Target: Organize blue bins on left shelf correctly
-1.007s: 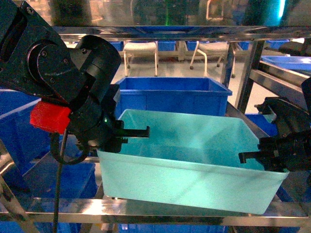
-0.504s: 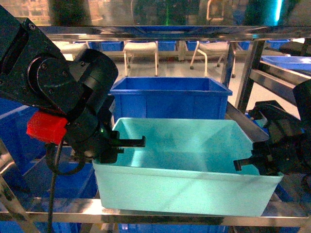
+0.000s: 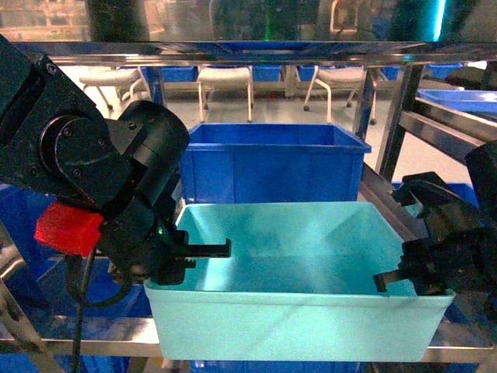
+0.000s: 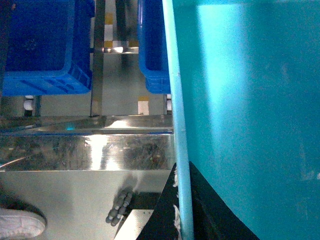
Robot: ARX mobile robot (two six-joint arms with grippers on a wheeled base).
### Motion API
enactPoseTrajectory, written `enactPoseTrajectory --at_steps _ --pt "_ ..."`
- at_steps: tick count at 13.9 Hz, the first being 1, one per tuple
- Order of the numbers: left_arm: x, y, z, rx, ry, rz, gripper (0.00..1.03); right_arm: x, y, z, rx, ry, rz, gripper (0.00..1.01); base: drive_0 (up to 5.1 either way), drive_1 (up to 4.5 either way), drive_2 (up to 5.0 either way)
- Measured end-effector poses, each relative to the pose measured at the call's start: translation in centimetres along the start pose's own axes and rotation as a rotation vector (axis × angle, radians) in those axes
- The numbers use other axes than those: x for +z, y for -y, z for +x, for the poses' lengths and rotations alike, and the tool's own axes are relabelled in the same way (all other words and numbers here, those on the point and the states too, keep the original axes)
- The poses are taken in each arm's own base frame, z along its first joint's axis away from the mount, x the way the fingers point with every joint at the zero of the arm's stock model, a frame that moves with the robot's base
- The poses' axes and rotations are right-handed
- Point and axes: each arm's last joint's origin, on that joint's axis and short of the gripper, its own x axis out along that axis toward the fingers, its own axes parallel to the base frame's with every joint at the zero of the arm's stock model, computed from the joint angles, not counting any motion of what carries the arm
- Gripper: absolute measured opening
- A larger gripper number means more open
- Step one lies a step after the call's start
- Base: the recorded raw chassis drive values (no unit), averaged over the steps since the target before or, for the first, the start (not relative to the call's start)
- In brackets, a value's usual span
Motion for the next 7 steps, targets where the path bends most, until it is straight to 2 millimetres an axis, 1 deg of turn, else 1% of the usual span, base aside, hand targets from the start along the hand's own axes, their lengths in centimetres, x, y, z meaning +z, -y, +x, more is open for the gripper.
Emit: enactPoseTrajectory --at_steps 2,4,5,7 --pt "0.4 0.0 1.0 0.001 -0.025 0.015 0.02 -0.2 -0.2 0.3 -0.01 -0.012 -0.005 0.02 0.0 0.0 0.0" --pt "1.0 0.1 2.0 0.001 -0.045 0.037 0.02 -0.8 -0.1 1.2 -0.026 -0.038 -0.006 0.02 0.0 0.0 0.0" --pt "1.5 0.1 2.3 0.002 -0.05 0.041 0.02 -0.8 -0.1 1.3 -0.031 -0.036 -0.006 0.02 0.0 0.0 0.0" --pt "1.8 0.0 2.6 0.0 -0.049 0.051 0.02 -0.6 -0.1 1.3 -0.039 -0.025 -0.009 0.02 0.0 0.0 0.0"
